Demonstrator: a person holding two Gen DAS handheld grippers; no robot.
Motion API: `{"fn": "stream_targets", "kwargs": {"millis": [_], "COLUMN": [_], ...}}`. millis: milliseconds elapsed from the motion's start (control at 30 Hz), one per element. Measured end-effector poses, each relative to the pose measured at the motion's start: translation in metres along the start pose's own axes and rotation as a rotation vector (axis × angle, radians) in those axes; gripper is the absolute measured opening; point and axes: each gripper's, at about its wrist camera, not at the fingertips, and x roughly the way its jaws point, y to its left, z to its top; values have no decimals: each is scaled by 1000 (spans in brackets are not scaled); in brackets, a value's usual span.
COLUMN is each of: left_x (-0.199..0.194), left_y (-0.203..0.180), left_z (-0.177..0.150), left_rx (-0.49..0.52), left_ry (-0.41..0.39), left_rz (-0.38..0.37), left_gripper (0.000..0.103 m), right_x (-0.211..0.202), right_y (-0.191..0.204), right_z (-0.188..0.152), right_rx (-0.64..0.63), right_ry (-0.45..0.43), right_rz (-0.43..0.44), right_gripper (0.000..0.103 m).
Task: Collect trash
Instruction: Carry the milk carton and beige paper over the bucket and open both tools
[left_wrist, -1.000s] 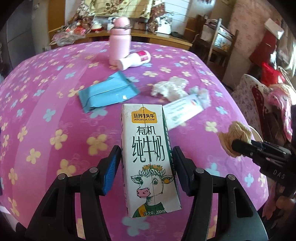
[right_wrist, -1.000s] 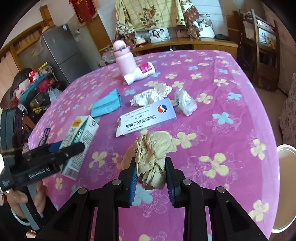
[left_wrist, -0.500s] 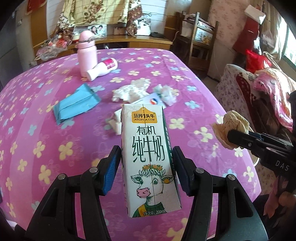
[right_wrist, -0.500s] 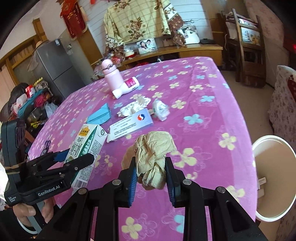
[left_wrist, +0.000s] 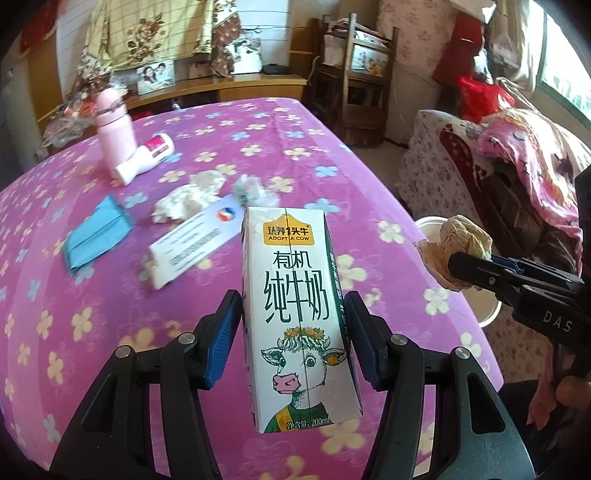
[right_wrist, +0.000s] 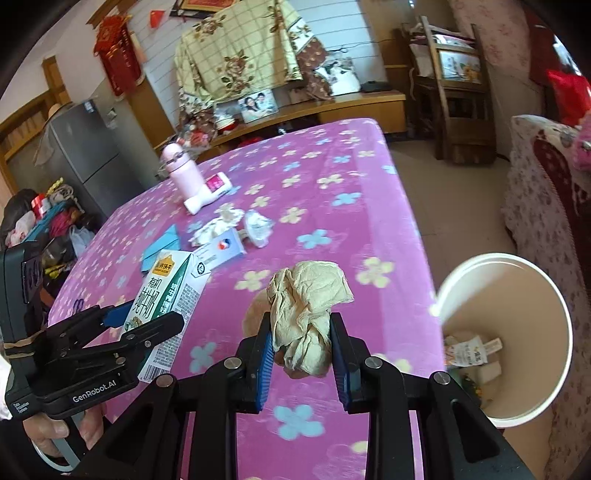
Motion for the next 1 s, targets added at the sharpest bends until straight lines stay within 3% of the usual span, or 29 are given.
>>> {"fn": "stream_targets", "kwargs": {"millis": [700, 1000], "left_x": [44, 60], "left_y": [-111, -135], "left_z": [16, 22], "left_rx": [154, 162], "left_ry": [42, 76], "left_rz": [-101, -154], "left_gripper": [56, 56], "right_x": [-26, -28], "right_y": [-126, -153], "right_z": [-21, -28], "right_rx": [192, 233], "right_ry": [-5, 4], "right_rz": [-165, -223], "right_gripper": [27, 27]}}
